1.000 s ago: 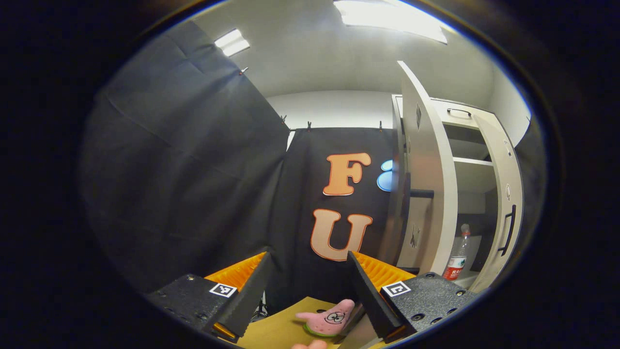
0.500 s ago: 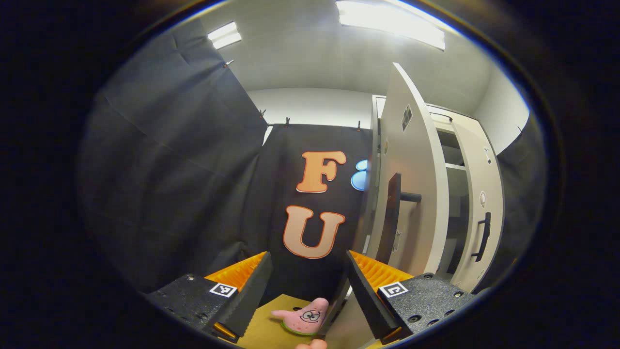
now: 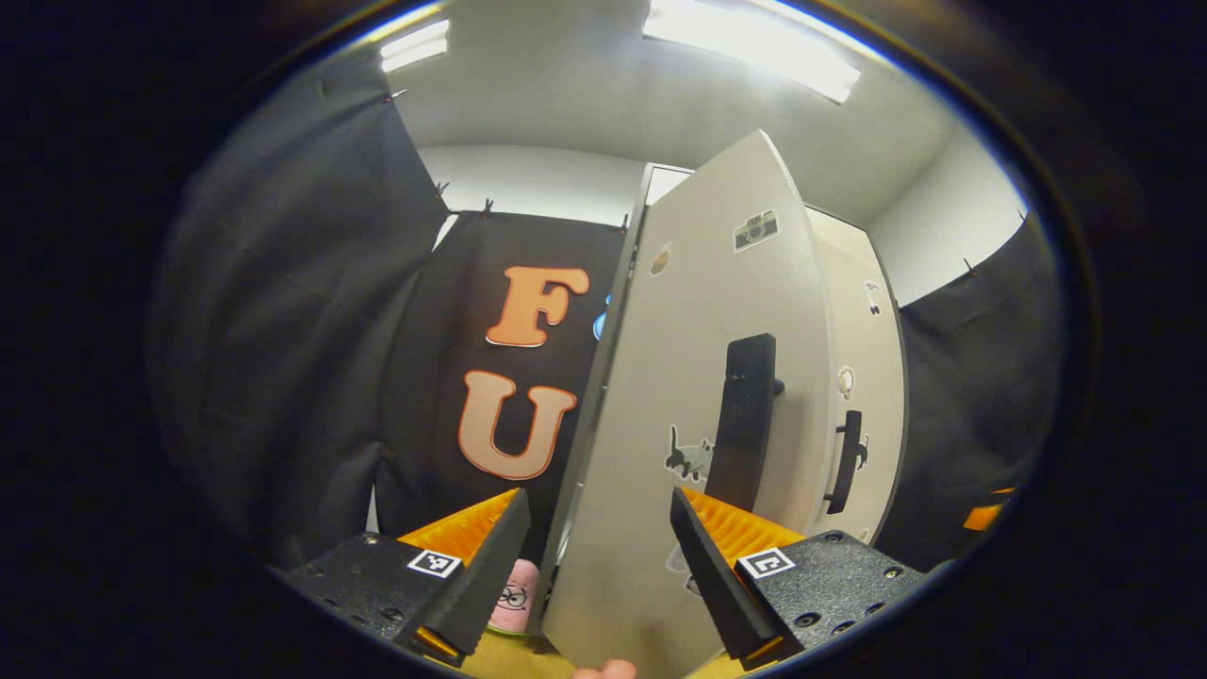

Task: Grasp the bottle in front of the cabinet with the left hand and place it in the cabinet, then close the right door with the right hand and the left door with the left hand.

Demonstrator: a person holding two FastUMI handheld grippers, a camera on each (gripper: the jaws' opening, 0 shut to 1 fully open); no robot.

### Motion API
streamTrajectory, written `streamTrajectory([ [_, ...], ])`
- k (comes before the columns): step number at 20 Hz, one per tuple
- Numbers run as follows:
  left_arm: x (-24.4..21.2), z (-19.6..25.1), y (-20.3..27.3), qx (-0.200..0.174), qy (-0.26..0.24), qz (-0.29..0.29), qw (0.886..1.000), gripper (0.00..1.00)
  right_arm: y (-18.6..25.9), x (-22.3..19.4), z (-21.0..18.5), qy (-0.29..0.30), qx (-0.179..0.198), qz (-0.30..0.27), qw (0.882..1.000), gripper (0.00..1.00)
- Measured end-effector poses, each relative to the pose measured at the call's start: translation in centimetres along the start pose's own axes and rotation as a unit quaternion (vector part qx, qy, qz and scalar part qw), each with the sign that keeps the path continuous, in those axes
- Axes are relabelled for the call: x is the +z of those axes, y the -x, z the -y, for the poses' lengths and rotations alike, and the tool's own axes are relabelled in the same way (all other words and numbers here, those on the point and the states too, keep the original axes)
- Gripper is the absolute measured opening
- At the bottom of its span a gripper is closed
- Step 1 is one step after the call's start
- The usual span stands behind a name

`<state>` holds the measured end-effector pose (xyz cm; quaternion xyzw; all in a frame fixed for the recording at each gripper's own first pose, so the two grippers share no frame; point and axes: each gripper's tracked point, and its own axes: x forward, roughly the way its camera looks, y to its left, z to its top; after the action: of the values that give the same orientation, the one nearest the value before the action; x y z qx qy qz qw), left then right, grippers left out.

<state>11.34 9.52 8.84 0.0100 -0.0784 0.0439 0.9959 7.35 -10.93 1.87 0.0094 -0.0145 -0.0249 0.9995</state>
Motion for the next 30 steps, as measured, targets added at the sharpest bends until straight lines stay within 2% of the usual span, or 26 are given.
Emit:
streamTrajectory([
  [3, -1.0, 3.3, -1.3, -0.033, 0.012, -0.007, 0.999, 0.93, 0.6, 0.3, 1.0, 0.001, -0.013, 0.002, 1.000, 0.95],
  [11, -2.4, 9.4, -3.9, -0.091, 0.016, -0.030, 0.995, 0.93, 2.2, -0.2, 3.2, -0.006, -0.040, -0.005, 0.999, 0.95],
  [23, -4.0, 13.5, -9.2, -0.102, -0.013, -0.032, 0.994, 0.93, 4.3, 0.0, 5.1, 0.006, -0.061, -0.013, 0.998, 0.96],
  [27, -5.1, 13.9, -10.4, -0.107, 0.015, -0.034, 0.994, 0.94, 5.2, -0.1, 5.3, 0.004, -0.068, -0.018, 0.997, 0.95],
  [30, -5.2, 13.6, -10.3, -0.104, 0.032, -0.035, 0.993, 0.98, 5.9, 0.1, 5.3, 0.006, -0.071, -0.017, 0.997, 0.95],
])
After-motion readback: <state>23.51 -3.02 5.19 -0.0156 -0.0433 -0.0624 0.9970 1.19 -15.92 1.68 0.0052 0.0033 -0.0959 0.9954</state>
